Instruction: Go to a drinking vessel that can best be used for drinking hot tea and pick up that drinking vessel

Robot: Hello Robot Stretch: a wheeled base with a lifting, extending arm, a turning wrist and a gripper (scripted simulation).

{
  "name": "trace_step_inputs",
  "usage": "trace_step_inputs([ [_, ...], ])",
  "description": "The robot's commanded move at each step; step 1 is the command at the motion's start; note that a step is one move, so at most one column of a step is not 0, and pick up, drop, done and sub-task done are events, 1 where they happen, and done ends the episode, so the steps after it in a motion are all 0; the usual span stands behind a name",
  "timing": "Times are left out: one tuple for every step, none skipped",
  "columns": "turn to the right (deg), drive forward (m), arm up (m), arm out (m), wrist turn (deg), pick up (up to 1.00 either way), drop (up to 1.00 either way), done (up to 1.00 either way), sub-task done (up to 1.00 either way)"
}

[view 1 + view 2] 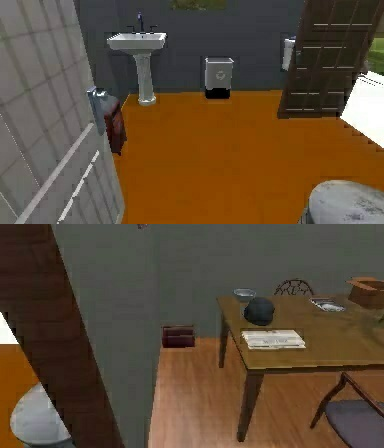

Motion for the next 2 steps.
trace_step_inputs([
  [0.0, 0.75, 0.00, 0.00, 0.0, 0.00, 0.00, 0.00, 0.00],
  [45.0, 0.00, 0.00, 0.00, 0.0, 0.00, 0.00, 0.00, 0.00],
])
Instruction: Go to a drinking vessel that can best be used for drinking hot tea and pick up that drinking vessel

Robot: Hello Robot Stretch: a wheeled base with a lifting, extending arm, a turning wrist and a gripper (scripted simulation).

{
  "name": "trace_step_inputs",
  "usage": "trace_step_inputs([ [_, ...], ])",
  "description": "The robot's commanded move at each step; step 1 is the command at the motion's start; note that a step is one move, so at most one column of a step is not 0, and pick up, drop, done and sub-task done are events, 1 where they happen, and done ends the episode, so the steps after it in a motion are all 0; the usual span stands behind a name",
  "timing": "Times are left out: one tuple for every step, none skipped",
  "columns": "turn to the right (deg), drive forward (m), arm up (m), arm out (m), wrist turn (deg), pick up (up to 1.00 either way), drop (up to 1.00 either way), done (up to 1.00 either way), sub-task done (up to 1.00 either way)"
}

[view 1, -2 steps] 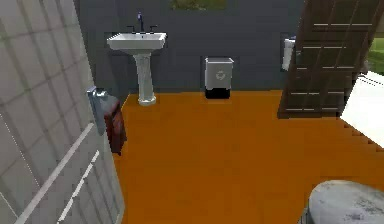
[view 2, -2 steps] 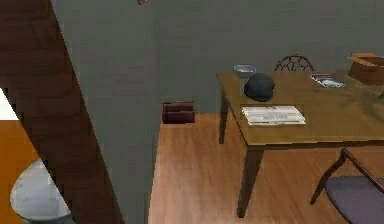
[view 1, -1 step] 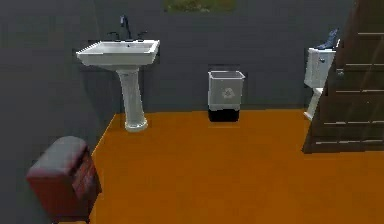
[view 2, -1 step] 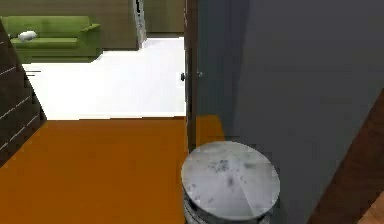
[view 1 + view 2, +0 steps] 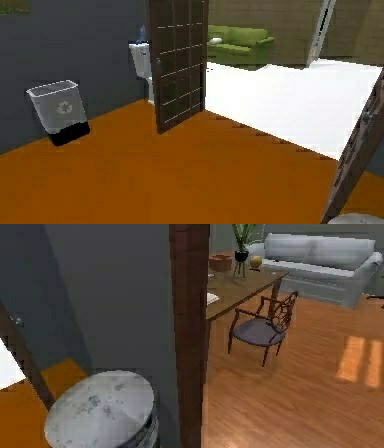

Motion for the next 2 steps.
trace_step_inputs([
  [30.0, 0.00, 0.00, 0.00, 0.0, 0.00, 0.00, 0.00, 0.00],
  [0.0, 1.00, 0.00, 0.00, 0.0, 0.00, 0.00, 0.00, 0.00],
])
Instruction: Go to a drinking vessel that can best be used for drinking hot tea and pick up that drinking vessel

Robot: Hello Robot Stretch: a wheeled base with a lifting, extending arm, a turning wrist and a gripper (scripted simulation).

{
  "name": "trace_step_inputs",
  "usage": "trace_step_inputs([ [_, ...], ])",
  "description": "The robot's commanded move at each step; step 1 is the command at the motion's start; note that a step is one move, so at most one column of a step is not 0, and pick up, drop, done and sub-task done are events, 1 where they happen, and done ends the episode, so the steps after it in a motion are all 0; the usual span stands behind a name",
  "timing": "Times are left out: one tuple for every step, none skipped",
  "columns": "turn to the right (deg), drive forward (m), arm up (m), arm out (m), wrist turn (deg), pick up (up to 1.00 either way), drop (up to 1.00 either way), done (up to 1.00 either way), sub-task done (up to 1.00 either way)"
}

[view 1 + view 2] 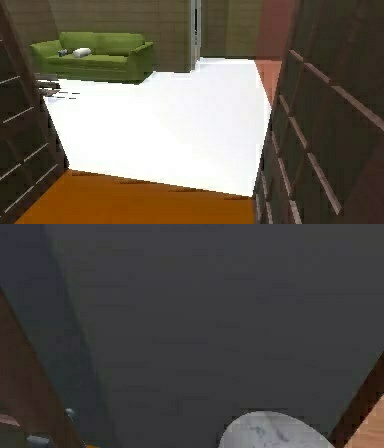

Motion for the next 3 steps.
trace_step_inputs([
  [0.0, 1.00, 0.00, 0.00, 0.0, 0.00, 0.00, 0.00, 0.00],
  [0.0, 0.50, 0.00, 0.00, 0.0, 0.00, 0.00, 0.00, 0.00],
  [45.0, 0.00, 0.00, 0.00, 0.0, 0.00, 0.00, 0.00, 0.00],
])
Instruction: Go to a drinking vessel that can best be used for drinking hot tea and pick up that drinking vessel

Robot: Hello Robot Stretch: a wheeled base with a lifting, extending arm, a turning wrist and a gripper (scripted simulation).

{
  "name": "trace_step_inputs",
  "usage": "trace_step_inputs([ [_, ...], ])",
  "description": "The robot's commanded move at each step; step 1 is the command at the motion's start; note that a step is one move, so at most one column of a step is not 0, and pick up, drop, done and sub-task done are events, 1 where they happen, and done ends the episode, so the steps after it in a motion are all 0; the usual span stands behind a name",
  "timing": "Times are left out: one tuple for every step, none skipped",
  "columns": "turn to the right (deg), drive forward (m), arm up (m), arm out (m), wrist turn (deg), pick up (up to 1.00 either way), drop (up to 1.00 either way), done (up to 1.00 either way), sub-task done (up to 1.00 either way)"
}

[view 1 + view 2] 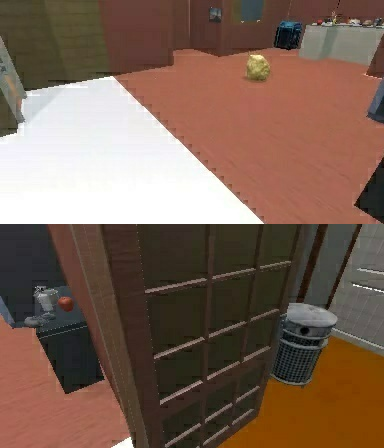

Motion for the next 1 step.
trace_step_inputs([
  [3.0, 0.00, 0.00, 0.00, 0.0, 0.00, 0.00, 0.00, 0.00],
])
